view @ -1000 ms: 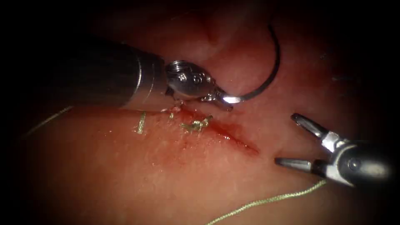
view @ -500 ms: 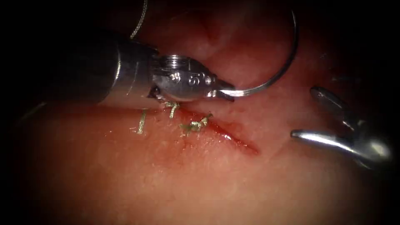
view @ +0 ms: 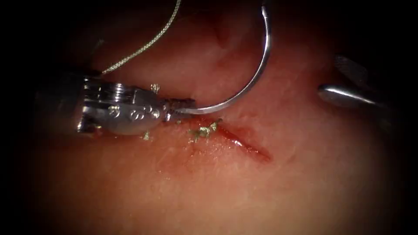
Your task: Wound Closure
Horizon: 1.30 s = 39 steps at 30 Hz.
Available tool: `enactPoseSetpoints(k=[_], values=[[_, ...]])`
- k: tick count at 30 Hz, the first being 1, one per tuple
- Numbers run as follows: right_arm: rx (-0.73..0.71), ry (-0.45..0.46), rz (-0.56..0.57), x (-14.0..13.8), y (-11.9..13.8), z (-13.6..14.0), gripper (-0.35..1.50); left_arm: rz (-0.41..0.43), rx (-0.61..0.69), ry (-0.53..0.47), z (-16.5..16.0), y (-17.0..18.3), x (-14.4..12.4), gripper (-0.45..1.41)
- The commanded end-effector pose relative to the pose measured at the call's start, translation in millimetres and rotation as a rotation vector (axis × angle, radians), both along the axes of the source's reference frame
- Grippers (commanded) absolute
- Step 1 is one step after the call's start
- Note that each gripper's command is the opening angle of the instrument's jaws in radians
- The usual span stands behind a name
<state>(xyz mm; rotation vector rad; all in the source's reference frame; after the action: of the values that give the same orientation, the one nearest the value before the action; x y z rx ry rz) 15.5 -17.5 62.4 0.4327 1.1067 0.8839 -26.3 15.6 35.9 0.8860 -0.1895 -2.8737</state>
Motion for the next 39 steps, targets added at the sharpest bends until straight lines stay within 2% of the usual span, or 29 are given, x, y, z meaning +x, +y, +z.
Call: enactPoseSetpoints(k=[1, 5, 11, 19, 31, 32, 33, 34, 35, 36, 37, 38, 39], values=[[0.019, 0.026, -0.014, 1.7, 0.7, 1.4, 1.47, 0.010, -0.028, 0.003, 0.4, -0.1, -0.5, -0.45], [0.054, 0.073, -0.049, 3.0, 1.3, 2.6, 1.47, 0.052, -0.131, 0.005, -0.1, -0.4, -0.8, -0.45], [0.080, 0.115, -0.095, 4.2, 0.7, 3.0, 1.48, 0.073, -0.200, 0.031, -0.2, -0.2, -1.0, -0.45], [0.087, 0.152, -0.136, 5.3, 0.4, 2.2, 1.48, 0.080, -0.225, 0.045, -0.1, -0.2, -1.2, -0.45], [0.079, 0.144, -0.125, 6.8, 1.6, 3.3, 1.45, 0.099, -0.230, 0.036, -0.5, -0.6, -1.5, -0.45], [0.078, 0.143, -0.124, 6.9, 1.5, 3.3, 1.37, 0.103, -0.233, 0.036, -0.5, -0.6, -1.6, -0.45], [0.080, 0.149, -0.131, 6.9, 1.5, 3.2, 1.20, 0.102, -0.231, 0.036, -0.5, -0.6, -1.6, -0.45], [0.080, 0.149, -0.131, 6.9, 1.5, 3.2, 1.20, 0.102, -0.231, 0.036, -0.5, -0.6, -1.6, -0.45], [0.083, 0.163, -0.143, 6.9, 1.4, 3.0, 0.91, 0.106, -0.234, 0.035, -0.5, -0.7, -1.6, -0.45], [0.089, 0.178, -0.146, 6.9, 1.7, 2.8, -0.15, 0.114, -0.238, 0.035, -0.6, -0.7, -1.6, -0.45], [0.089, 0.178, -0.146, 6.9, 1.7, 2.8, -0.15, 0.114, -0.238, 0.035, -0.6, -0.7, -1.6, -0.45], [0.083, 0.187, -0.135, 6.9, 1.9, 2.7, -0.35, 0.119, -0.240, 0.035, -0.6, -0.8, -1.6, -0.45], [0.081, 0.191, -0.130, 6.8, 2.0, 2.7, -0.35, 0.118, -0.239, 0.034, -0.6, -0.8, -1.7, -0.45]])
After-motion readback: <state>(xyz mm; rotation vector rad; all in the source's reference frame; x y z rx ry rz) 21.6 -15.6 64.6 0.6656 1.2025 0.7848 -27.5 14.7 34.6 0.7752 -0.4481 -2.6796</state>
